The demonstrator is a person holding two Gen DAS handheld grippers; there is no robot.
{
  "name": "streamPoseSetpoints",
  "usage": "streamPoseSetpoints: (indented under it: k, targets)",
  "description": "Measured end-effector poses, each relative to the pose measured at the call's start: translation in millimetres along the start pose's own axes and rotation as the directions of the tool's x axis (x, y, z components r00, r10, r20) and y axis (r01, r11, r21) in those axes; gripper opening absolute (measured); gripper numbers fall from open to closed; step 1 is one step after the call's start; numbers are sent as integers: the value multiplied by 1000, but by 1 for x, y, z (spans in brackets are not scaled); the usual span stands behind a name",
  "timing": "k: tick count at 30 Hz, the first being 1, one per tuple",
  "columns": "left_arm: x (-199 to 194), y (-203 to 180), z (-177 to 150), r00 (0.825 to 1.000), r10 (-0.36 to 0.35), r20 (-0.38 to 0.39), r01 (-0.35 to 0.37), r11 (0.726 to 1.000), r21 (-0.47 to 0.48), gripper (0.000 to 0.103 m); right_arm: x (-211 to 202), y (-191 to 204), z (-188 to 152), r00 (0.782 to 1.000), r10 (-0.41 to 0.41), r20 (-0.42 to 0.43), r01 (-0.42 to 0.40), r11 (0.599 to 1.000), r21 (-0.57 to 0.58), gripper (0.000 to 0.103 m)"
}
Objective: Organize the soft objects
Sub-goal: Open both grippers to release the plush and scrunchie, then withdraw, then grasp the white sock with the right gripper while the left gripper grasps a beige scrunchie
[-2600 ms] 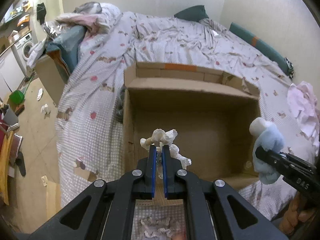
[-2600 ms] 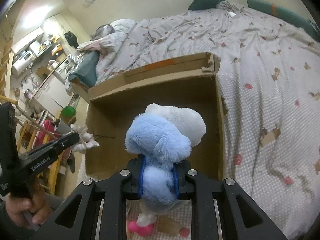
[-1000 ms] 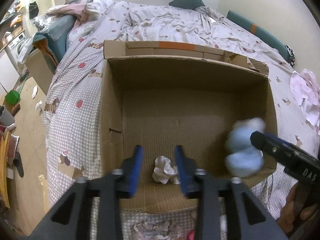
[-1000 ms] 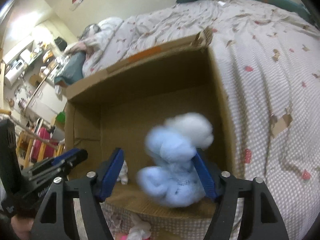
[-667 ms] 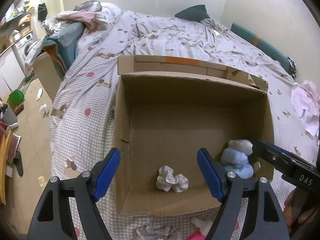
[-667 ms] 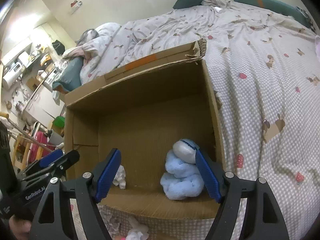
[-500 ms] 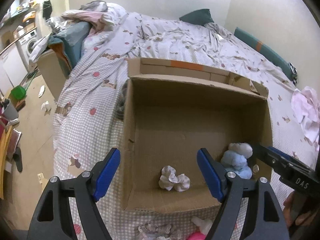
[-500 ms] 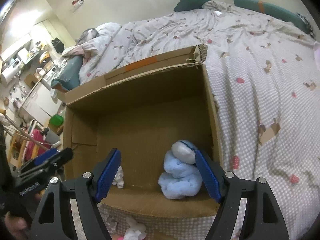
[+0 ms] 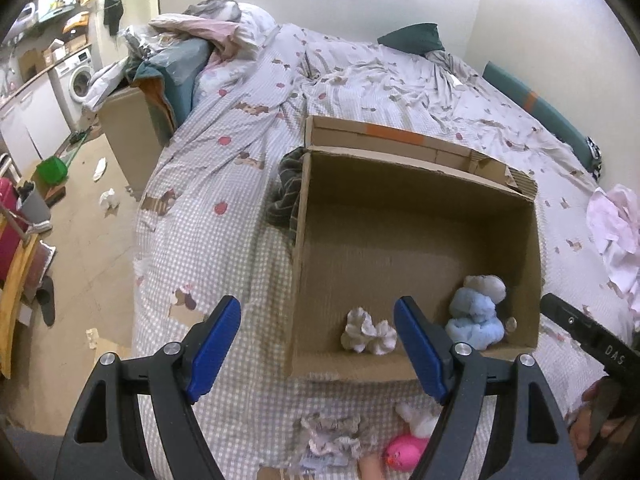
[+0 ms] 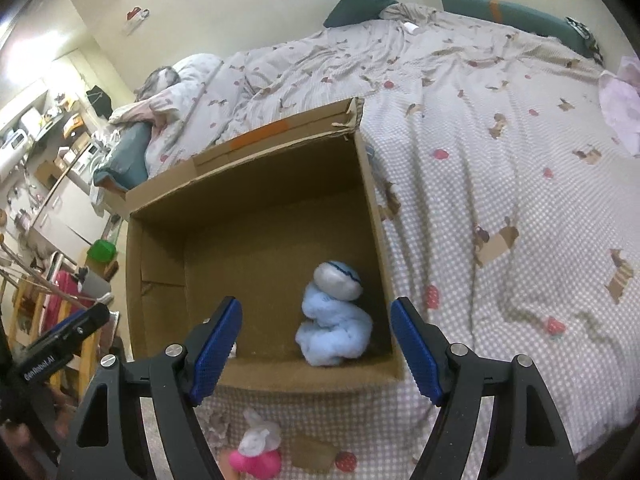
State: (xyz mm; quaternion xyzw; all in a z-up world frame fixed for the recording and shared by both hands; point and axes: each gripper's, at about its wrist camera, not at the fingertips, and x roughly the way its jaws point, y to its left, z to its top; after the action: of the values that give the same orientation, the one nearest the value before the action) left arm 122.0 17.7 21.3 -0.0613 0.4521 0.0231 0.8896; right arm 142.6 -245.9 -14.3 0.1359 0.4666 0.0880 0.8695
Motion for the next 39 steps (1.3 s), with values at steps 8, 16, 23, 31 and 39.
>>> streamPoseSetpoints:
  k: [8,16,23,31,39]
  targets:
    - [-16,10,-26,1000,17,-24,-17,1000,5,77,-10,-4,-21,1000,-8,-22,9,1000,29,81]
    - [-24,8,-55,998,8,-67,-6,1000,24,77,-25,2,-41,999,-43,-14,43,999,17,81]
    - [-27,17,-68,997,12,-77,-13,1000,-6,77,-31,5,-60,999,-22,-48,22,1000,1,81]
    - [-19,25,-84,996,35,-79,-37,999,-32,77,-26,5,-78,995,-16,-99,11,999,-50,81]
    - [-4,28,-85,992,69,-108,-75,996,-54,77,-6,-8,-80,983,66,-171,-56,996,64,81]
